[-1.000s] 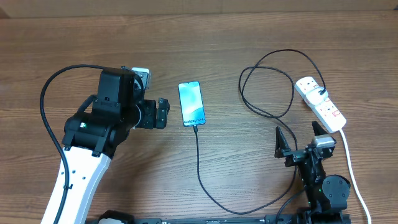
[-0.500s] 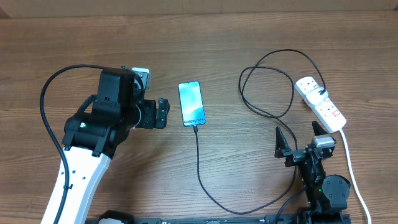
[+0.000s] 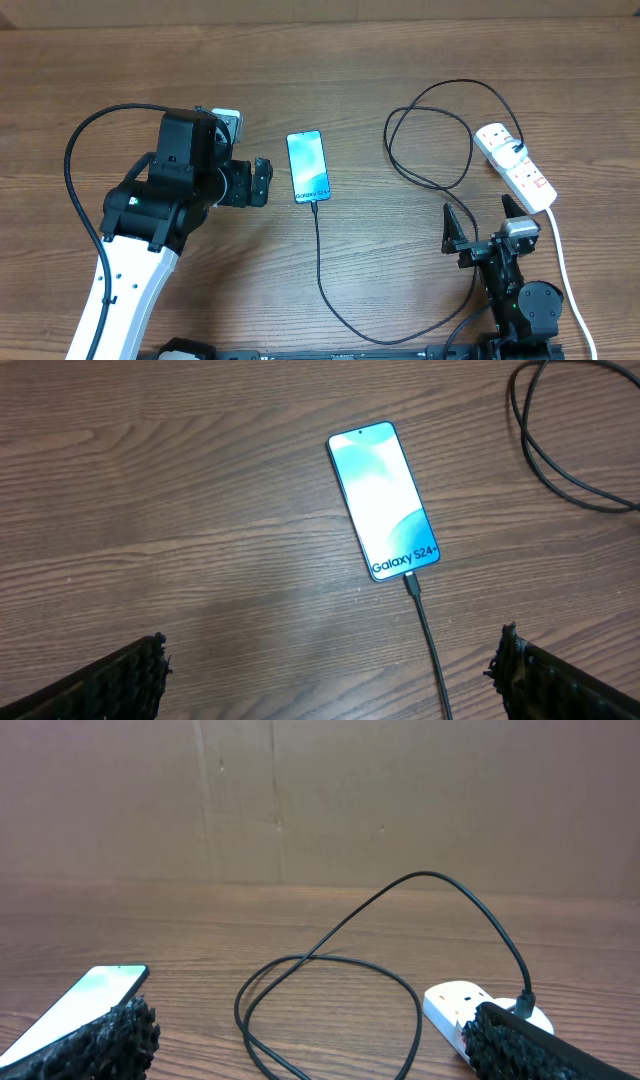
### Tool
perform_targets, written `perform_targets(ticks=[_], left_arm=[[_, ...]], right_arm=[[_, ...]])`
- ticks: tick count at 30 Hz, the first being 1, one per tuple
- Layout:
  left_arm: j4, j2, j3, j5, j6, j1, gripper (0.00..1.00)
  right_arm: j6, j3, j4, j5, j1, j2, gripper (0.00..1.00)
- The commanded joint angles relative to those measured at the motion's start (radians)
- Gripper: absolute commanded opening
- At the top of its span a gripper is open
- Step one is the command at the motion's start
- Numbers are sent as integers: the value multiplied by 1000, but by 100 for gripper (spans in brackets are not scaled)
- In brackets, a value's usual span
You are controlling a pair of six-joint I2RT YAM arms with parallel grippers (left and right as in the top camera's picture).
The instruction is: Plug charger to phone and switch on socket
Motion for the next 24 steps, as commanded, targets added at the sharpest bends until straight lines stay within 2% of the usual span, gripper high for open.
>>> perform_targets(ticks=[1,6,13,17,24], left_arm=[[-7,6,1,3,15,-9,100],[-38,2,0,-16,16,12,99],[-23,-41,-32,54,15,101,100],[29,-120,-109,84,15,146,100],[177,-296,-322,84,19,151,100]], right_arm=[[0,-10,5,-2,4,-12,100],[0,-10,5,-2,4,-12,100],[0,-10,5,-2,4,-12,100],[0,-10,5,-2,4,-12,100],[0,-10,5,-2,4,-12,100]])
